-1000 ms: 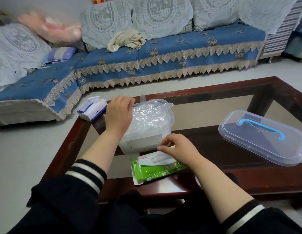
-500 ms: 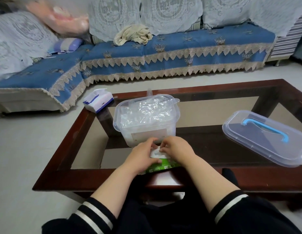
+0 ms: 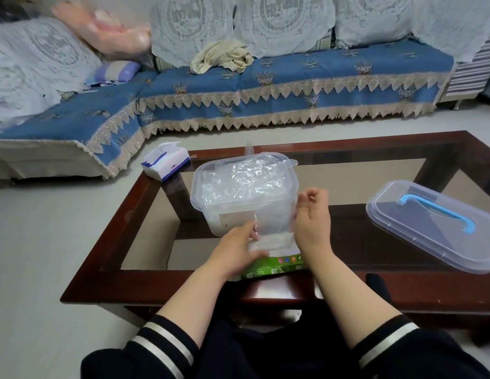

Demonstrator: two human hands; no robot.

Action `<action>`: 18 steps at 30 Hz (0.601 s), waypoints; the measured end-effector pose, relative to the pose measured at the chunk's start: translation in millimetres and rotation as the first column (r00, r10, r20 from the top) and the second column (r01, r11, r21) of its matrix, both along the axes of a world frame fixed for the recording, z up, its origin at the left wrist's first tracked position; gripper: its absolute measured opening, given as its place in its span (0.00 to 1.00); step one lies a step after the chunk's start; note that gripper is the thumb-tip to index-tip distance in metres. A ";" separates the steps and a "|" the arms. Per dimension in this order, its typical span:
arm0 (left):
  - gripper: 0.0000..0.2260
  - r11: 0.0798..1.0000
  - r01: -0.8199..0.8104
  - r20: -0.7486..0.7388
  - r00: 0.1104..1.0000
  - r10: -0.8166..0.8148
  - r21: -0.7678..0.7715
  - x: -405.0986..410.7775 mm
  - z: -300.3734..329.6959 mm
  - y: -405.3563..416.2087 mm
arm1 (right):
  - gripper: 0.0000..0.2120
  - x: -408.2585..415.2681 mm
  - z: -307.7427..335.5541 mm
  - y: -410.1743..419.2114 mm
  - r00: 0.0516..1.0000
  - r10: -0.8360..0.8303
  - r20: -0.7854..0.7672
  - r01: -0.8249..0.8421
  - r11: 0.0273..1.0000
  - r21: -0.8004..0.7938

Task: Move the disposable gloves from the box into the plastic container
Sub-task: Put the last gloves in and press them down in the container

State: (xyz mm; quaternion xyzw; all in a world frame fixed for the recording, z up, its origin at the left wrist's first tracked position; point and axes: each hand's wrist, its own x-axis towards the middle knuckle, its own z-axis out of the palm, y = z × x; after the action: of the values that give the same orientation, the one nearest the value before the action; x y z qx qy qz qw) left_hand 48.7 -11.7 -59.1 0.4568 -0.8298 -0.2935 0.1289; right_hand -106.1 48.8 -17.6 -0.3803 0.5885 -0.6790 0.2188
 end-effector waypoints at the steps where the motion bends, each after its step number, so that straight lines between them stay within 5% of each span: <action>1: 0.13 0.997 -0.044 -0.121 0.991 0.050 0.056 -1.5 3.0 0.9 | 0.10 -1.4 -0.1 -0.4 0.999 0.011 0.041 -0.011 1.000 -0.005; 3: 0.13 0.953 -0.077 -0.376 0.907 0.189 0.294 -5.3 16.5 4.8 | 0.09 -3.6 -0.2 -0.7 0.997 0.034 0.069 -0.033 0.999 -0.015; 5: 0.33 0.844 -0.033 -0.536 0.759 0.369 0.535 -7.7 29.5 9.1 | 0.09 -4.9 -1.1 -0.3 0.997 0.060 0.040 -0.060 0.998 0.004; 8: 0.36 0.776 0.051 -0.647 0.588 0.485 0.628 -6.4 48.0 13.4 | 0.13 -7.1 -3.1 0.6 0.988 0.150 0.025 -0.151 0.988 0.025; 12: 0.23 0.880 0.022 -0.670 0.657 0.344 0.474 -8.0 69.4 13.4 | 0.15 -13.7 -1.1 2.6 0.976 0.216 0.014 -0.216 0.975 0.039; 18: 0.17 0.911 0.001 -0.619 0.734 0.280 0.413 -20.2 78.4 17.7 | 0.15 -14.5 2.7 3.9 0.997 0.071 0.000 -0.071 0.995 -0.073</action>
State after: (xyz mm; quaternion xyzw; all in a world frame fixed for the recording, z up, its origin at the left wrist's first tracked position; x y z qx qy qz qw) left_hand 28.5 6.0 19.2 0.4002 -0.6165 -0.5833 0.3458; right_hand -120.6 52.7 -14.9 -0.4080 0.5491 -0.6923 0.2294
